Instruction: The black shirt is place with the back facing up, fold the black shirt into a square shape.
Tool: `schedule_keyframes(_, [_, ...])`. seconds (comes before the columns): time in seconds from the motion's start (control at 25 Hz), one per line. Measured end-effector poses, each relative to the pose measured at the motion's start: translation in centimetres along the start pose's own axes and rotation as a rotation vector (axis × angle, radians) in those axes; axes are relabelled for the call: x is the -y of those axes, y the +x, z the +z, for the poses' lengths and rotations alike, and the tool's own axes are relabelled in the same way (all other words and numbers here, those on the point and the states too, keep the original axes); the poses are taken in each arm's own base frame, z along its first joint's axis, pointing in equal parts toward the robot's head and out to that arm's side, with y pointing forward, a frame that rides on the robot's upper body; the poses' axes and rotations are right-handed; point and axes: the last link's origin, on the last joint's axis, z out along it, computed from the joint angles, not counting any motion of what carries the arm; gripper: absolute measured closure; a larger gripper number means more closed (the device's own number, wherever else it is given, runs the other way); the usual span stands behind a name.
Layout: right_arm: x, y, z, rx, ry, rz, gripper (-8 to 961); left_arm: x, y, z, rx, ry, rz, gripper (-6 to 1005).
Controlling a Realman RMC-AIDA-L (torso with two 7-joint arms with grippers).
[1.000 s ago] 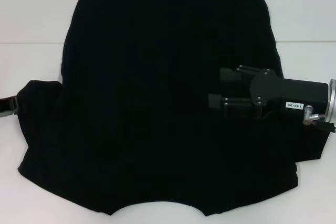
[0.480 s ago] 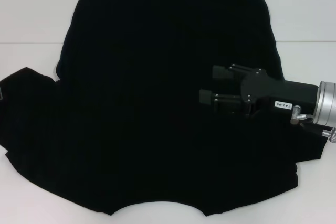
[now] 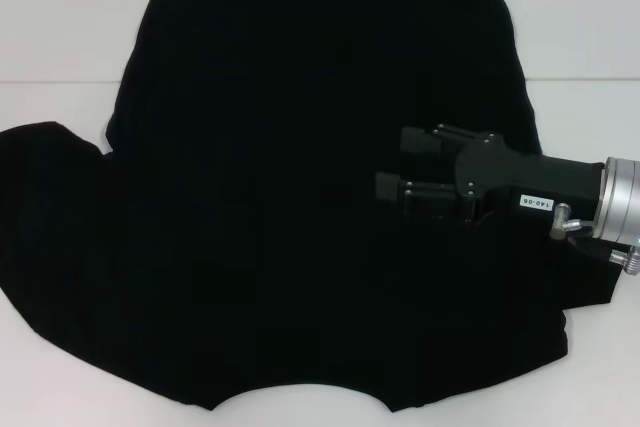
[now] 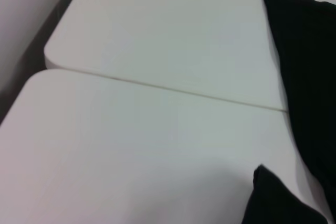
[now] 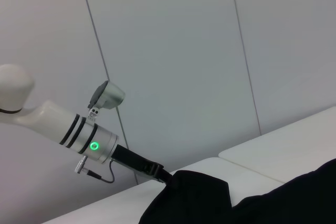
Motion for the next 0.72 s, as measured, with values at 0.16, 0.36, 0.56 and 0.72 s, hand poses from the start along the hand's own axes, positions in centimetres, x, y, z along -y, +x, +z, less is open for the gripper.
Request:
schedule_keyframes(0.16, [-0.1, 0.0, 0.0, 0.001, -0.002, 0.002, 63, 0.0, 0.2, 0.1, -0.012, 0.007, 0.005, 970])
schedule_keyframes(0.36, [-0.1, 0.0, 0.0, 0.002, -0.005, 0.004, 63, -0.6, 0.7, 0.2, -0.019, -0.005, 0.012, 970])
schedule_keyframes(0.56, [-0.1, 0.1, 0.0, 0.002, -0.005, 0.005, 63, -1.6, 1.4, 0.4, -0.016, -0.033, 0.03, 971])
schedule_keyframes(0.72, [-0.2, 0.2, -0.1, 0.002, -0.003, 0.009, 63, -3.8, 1.9, 0.5, 0.012, -0.109, 0.067, 971])
